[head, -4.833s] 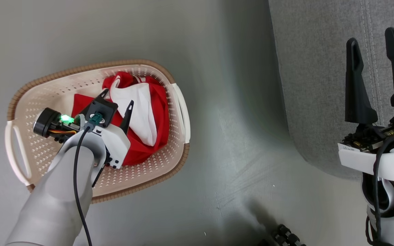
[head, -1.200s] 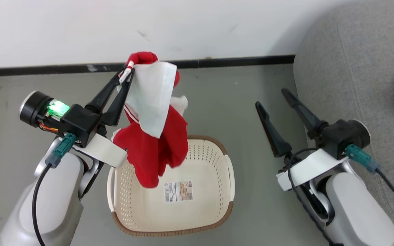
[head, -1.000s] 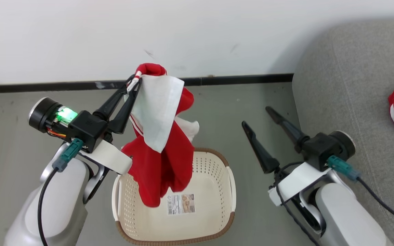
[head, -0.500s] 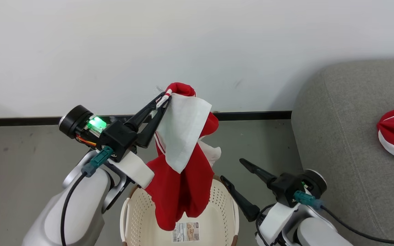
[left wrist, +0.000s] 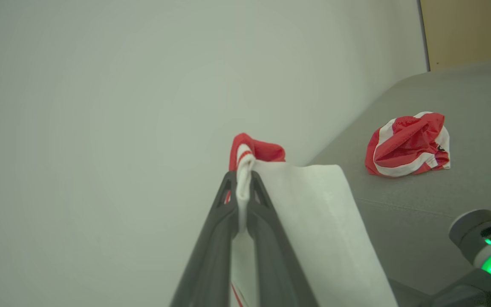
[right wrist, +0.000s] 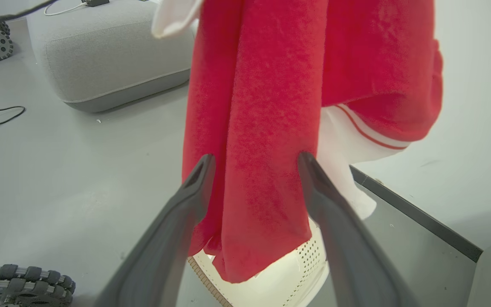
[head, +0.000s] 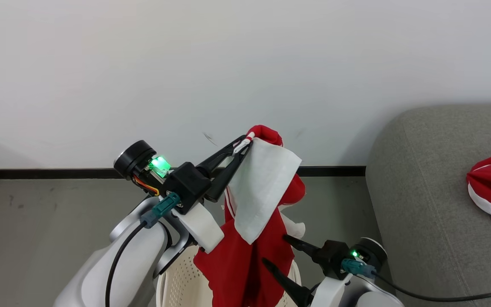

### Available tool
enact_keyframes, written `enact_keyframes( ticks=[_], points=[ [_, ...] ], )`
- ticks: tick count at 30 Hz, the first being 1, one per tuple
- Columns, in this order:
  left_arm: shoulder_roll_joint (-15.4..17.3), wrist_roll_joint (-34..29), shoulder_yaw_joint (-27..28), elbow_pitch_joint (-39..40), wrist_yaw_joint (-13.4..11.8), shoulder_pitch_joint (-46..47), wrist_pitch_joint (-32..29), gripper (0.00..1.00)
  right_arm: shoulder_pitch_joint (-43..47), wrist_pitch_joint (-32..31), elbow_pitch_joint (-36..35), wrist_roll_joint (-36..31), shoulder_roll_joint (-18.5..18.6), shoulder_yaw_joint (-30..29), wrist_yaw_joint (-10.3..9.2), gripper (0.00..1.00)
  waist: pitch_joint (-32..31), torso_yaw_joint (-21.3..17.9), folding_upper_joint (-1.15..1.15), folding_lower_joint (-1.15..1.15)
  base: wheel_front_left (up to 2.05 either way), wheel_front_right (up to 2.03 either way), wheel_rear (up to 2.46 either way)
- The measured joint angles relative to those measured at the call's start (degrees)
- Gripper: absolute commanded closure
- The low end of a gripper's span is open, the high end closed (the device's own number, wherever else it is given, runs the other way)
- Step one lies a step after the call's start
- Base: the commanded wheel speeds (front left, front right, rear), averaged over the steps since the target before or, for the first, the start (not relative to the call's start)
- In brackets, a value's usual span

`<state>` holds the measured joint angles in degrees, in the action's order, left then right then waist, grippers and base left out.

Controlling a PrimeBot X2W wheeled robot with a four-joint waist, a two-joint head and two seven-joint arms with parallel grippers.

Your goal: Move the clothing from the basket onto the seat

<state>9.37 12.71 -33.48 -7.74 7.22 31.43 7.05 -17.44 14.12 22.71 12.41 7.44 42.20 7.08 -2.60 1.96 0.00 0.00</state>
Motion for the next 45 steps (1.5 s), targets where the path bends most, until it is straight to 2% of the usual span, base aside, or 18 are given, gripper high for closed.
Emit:
enact_keyframes(
  ticks=[13,19,20,21,22,23,31,41,42,43,44,45],
  points=[
    [-0.35,2.45,-3.77,3.44,0.07,1.12,-3.35,1.00,-4.58,0.02,3.28,0.53,-0.58,2.38,0.00,0.00,-2.03,2.20,0.00,0.00,0.00,0.00,0.00],
    [-0.21,3.09,-4.30,4.47,0.07,1.16,-4.20,1.00,-7.94,0.07,4.79,-1.64,-0.59,3.01,0.00,0.00,-2.33,3.21,0.00,0.00,0.00,0.00,0.00],
    [-0.16,3.28,-4.28,4.70,0.07,1.19,-4.46,1.00,-8.21,0.07,5.34,-1.96,-0.63,3.16,0.00,0.51,-2.36,3.35,0.00,0.00,0.00,0.00,0.00],
    [-0.11,3.45,-4.28,4.85,0.07,1.20,-4.46,1.00,-8.44,0.07,5.79,-2.22,-0.62,3.41,0.00,0.64,-2.37,3.49,0.00,0.00,0.00,0.00,0.00],
    [-0.03,3.49,-4.24,4.98,0.07,1.23,-4.46,1.00,-8.66,0.08,6.15,-2.56,-0.65,3.57,0.00,0.97,-2.37,3.61,0.00,0.00,0.00,0.00,0.00],
    [0.05,3.52,-4.16,5.05,0.07,1.27,-4.47,1.00,-8.82,0.08,6.50,-2.65,-0.78,3.61,0.00,1.00,-2.37,3.72,0.00,0.00,0.00,0.00,0.00],
    [2.53,5.49,-0.82,3.78,-0.03,0.81,-5.03,1.00,-8.86,0.08,7.50,-2.78,-1.55,3.77,0.00,1.00,-1.93,3.59,0.00,0.00,0.00,0.00,0.00],
    [3.71,8.11,2.59,0.66,-2.11,-4.02,-4.20,1.00,-8.57,0.09,5.00,-0.66,-0.70,-3.12,0.00,1.00,-1.48,2.00,0.00,0.00,0.00,0.00,0.00],
    [3.74,8.60,2.93,0.34,-2.21,-4.76,-3.82,0.98,-8.56,0.10,4.28,-0.54,-0.51,-4.23,0.00,1.00,-1.43,1.80,0.00,0.00,0.00,0.00,0.00],
    [3.72,8.96,3.21,0.02,-2.43,-5.50,-3.49,0.75,-8.56,0.10,3.59,-0.44,-0.26,-5.33,0.00,1.00,-1.37,1.60,0.00,0.00,0.00,0.00,0.00],
    [3.68,9.25,3.45,-0.25,-2.65,-6.26,-3.12,0.58,-8.56,0.16,3.04,-0.37,-0.01,-6.50,0.00,1.00,-1.32,1.38,0.00,0.00,0.00,0.00,0.00],
    [3.67,9.56,3.59,-0.53,-2.81,-6.97,-2.86,0.33,-8.55,0.18,2.57,-0.36,0.32,-7.60,0.00,1.00,-1.27,1.17,0.00,0.00,0.00,0.00,0.00]
  ],
)
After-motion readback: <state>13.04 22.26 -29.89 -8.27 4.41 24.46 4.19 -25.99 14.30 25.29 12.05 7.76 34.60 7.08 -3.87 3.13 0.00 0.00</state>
